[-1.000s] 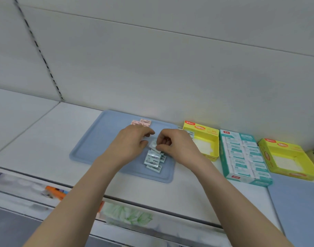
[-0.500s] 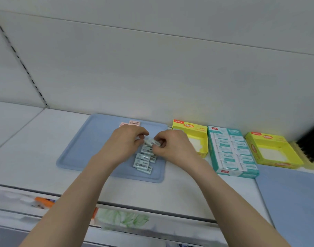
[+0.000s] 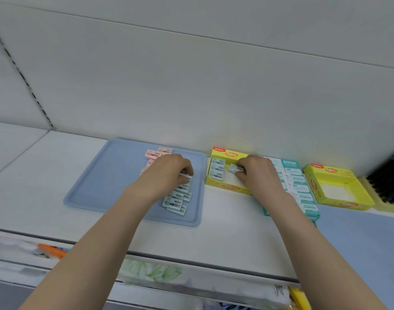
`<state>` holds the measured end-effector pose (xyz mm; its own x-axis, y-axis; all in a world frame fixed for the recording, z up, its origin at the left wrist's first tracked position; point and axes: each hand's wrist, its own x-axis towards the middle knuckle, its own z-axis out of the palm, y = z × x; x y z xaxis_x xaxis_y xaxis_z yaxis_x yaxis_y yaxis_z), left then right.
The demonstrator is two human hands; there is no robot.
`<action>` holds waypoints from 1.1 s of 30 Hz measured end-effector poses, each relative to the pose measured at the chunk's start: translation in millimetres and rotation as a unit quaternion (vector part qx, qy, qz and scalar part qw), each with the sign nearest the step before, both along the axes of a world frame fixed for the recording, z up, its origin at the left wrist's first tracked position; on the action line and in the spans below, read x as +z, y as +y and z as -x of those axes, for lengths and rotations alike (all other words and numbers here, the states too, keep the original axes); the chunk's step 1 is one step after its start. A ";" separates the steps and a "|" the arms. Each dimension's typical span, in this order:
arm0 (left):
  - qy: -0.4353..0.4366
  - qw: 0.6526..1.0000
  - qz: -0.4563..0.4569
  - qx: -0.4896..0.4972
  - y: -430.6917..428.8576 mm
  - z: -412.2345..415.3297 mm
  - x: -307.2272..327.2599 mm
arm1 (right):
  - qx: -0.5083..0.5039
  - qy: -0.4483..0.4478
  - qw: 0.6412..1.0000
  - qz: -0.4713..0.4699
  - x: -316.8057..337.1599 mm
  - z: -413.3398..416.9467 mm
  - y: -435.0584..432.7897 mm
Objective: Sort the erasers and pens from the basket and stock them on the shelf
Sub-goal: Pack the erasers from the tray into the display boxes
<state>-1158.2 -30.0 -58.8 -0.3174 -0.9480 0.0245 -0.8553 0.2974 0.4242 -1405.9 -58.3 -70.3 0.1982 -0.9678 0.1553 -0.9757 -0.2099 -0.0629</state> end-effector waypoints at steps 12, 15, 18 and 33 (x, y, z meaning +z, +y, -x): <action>0.207 0.977 -0.025 0.035 -12.8 36.2 7.2 | 0.059 0.015 0.998 0.017 -13.5 0.5 -7.9; 0.232 0.972 -0.029 0.032 -16.8 45.6 4.1 | 0.056 -0.040 0.998 -0.002 -5.9 1.3 -0.7; 0.264 0.964 -0.029 0.023 -19.3 56.4 7.5 | 0.021 -0.288 0.957 -0.008 10.7 -2.7 16.1; 0.064 0.998 -0.007 0.020 -29.0 58.2 -9.7 | -0.060 -0.206 0.970 -0.109 18.5 0.4 12.0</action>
<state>-1216.5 -59.0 -68.5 -0.2744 -0.9604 0.0494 -0.8047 0.2574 0.5350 -1406.3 -46.3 -51.9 0.0458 -0.9989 -0.0142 -0.8745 -0.0332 -0.4840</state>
